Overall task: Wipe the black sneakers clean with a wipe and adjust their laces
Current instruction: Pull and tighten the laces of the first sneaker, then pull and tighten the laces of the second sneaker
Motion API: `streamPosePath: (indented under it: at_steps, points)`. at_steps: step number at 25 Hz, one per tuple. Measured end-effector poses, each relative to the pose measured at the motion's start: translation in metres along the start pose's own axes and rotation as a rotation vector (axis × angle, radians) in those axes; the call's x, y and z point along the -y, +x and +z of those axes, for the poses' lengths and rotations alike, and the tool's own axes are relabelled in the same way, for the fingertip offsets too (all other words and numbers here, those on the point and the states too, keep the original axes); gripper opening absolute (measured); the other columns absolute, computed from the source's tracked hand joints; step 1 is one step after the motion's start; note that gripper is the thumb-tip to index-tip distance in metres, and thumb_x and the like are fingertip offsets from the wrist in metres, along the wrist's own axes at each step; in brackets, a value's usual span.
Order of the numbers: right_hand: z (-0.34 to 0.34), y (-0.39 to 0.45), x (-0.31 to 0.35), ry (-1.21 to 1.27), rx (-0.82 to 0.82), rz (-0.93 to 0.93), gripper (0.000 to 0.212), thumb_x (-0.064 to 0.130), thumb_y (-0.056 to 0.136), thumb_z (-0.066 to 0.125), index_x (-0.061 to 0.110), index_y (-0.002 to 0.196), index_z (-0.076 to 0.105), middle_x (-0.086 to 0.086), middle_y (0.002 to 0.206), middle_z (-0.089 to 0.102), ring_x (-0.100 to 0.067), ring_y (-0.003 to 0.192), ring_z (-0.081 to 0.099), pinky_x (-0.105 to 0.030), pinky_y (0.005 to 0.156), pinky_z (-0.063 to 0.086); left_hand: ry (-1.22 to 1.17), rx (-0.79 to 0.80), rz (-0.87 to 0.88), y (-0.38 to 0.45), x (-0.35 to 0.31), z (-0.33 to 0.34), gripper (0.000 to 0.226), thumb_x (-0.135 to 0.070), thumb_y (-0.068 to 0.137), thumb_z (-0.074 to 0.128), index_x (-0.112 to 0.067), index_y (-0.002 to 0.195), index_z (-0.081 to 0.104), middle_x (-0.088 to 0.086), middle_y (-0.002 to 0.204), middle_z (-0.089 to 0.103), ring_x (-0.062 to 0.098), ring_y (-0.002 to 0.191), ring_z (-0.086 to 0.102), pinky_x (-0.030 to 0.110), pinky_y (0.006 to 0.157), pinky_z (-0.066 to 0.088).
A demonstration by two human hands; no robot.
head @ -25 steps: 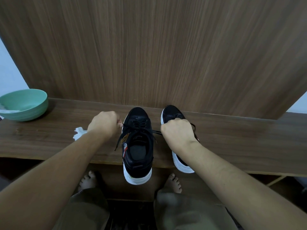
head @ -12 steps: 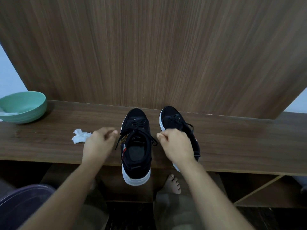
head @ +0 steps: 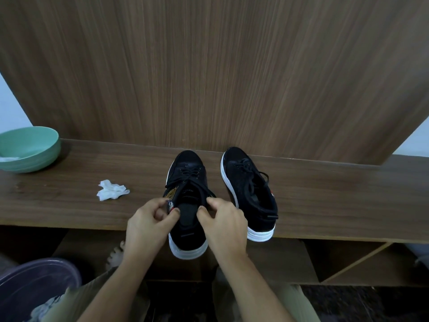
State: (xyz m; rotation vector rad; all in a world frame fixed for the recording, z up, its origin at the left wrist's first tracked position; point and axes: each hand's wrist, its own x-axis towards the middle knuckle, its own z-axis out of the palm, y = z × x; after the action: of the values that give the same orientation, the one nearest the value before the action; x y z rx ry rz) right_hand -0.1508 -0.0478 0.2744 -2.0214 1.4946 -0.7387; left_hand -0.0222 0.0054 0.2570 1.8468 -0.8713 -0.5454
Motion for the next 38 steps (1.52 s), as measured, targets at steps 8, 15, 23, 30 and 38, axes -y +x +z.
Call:
streamPosePath:
  at_steps: [8, 15, 23, 30, 38]
  points:
    - [0.034, -0.006, 0.020, 0.066, 0.035, -0.116, 0.032, 0.035, 0.091, 0.049, 0.009, 0.103, 0.064, -0.007, 0.071, 0.066, -0.022, 0.070, 0.062, -0.040, 0.074, 0.050, 0.028, -0.100, -0.029, 0.011, 0.007, -0.031, 0.010, -0.017, 0.080, 0.064, -0.022, 0.088, 0.068, 0.012, 0.065, 0.062, 0.024, 0.069, 0.061, 0.037, 0.069, 0.048]
    - [0.017, 0.011, 0.010, 0.084, 0.078, -0.147, 0.040, 0.047, 0.089, 0.052, 0.023, 0.117, 0.066, 0.004, 0.103, 0.073, -0.014, 0.094, 0.066, -0.033, 0.085, 0.050, -0.017, -0.152, -0.074, 0.016, 0.007, -0.033, 0.007, -0.020, 0.082, 0.060, -0.021, 0.086, 0.066, 0.006, 0.072, 0.064, 0.015, 0.074, 0.059, 0.032, 0.067, 0.042]
    - [-0.074, 0.043, -0.065, -0.105, -0.219, 0.431, 0.051, 0.040, 0.088, 0.058, 0.023, 0.135, 0.050, -0.004, 0.120, 0.065, -0.027, 0.110, 0.059, -0.039, 0.088, 0.044, -0.059, -0.252, 0.058, 0.011, -0.005, -0.029, 0.010, -0.021, 0.088, 0.056, -0.021, 0.086, 0.067, 0.013, 0.061, 0.052, 0.012, 0.055, 0.047, 0.026, 0.062, 0.041]
    - [-0.066, 0.043, -0.054, -0.067, -0.055, 0.364, 0.023, 0.014, 0.087, 0.056, 0.023, 0.102, 0.070, 0.000, 0.087, 0.069, -0.019, 0.080, 0.060, -0.026, 0.067, 0.042, 0.001, -0.272, 0.249, 0.001, -0.015, -0.024, 0.012, -0.012, 0.086, 0.057, -0.021, 0.086, 0.065, 0.008, 0.054, 0.049, 0.015, 0.057, 0.051, 0.015, 0.053, 0.041]
    - [-0.028, 0.022, -0.020, -0.196, 0.065, 0.120, 0.011, 0.019, 0.087, 0.051, 0.016, 0.080, 0.059, 0.003, 0.067, 0.058, -0.007, 0.051, 0.047, -0.015, 0.042, 0.028, 0.333, -0.111, 0.630, -0.007, -0.028, -0.007, 0.022, -0.019, 0.084, 0.057, -0.023, 0.104, 0.066, -0.012, 0.068, 0.056, 0.009, 0.064, 0.053, 0.018, 0.057, 0.045]
